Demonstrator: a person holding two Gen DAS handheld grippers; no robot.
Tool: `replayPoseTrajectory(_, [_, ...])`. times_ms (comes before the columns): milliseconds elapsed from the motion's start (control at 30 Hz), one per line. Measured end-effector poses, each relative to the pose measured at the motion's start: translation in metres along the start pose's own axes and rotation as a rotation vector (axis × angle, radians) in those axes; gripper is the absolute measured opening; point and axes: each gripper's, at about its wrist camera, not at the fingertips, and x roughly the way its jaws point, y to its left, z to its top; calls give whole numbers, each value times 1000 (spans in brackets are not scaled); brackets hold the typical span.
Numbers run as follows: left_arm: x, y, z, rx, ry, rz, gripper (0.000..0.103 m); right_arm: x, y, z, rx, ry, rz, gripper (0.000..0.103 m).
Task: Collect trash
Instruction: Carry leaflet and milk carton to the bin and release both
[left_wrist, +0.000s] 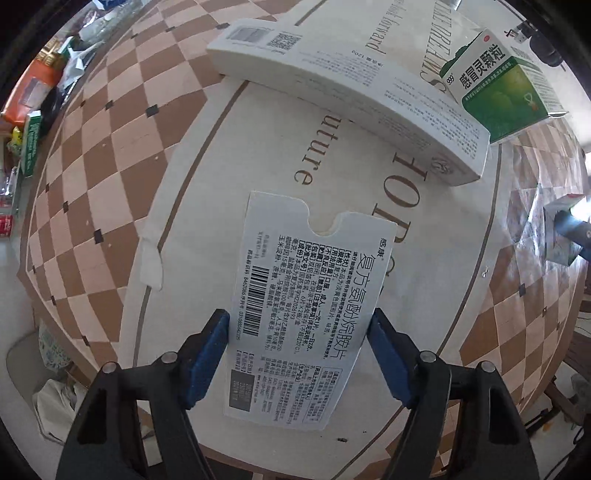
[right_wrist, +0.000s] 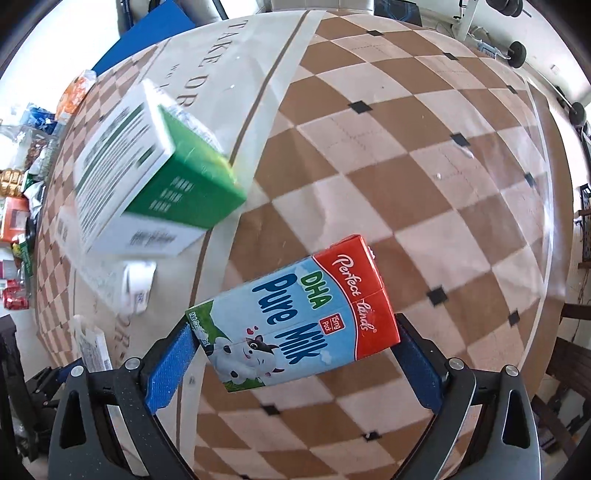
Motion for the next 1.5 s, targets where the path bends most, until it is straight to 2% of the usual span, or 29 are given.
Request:
replayPoseTrajectory(133, [-29,-12,-36,2,-91,36,73,-17,15,-36,-28,-8,12,101])
replayPoseTrajectory(267, [-60,-11,-85,4,-177,35,73,-33,36,-77,-54,-23,30,100])
replayPoseTrajectory(367, [-79,-7,-118,15,-222,17,73,-53,64,-129,-78,-50,42,100])
replayPoseTrajectory(400, [-84,-3,-113,18,-232,11,73,-59,70,-145,-81,-60,48,100])
replayPoseTrajectory(467, [-91,6,-138,18,-252,0,73,-72,80,-179,-87,-74,64,100])
replayPoseTrajectory(633, [-86,35,-192,-15,-253,-46,73,-91,98,-272,-102,-90,83,100])
replayPoseTrajectory(800, [-64,50,-254,-39,-185,-85,73,-85,103,-360,-96,-40,82,100])
replayPoseTrajectory(967, [-6,63,-289,-89,-75,-123,73,-39,105,-435,-126,73,79,100])
replayPoseTrajectory(1133, [77,76,-287,-152,16,-154,73,42,105,-481,-161,170,69,100])
replayPoseTrajectory(1267, [160,81,-264,-184,83,-211,73,124,100,-493,-182,190,29,100])
replayPoseTrajectory(1367, [215,85,-243,-200,111,-240,73,195,92,-490,-180,210,13,100])
replayPoseTrajectory(1500, [277,82,-222,-192,134,-232,73,285,89,-474,-222,228,-13,100])
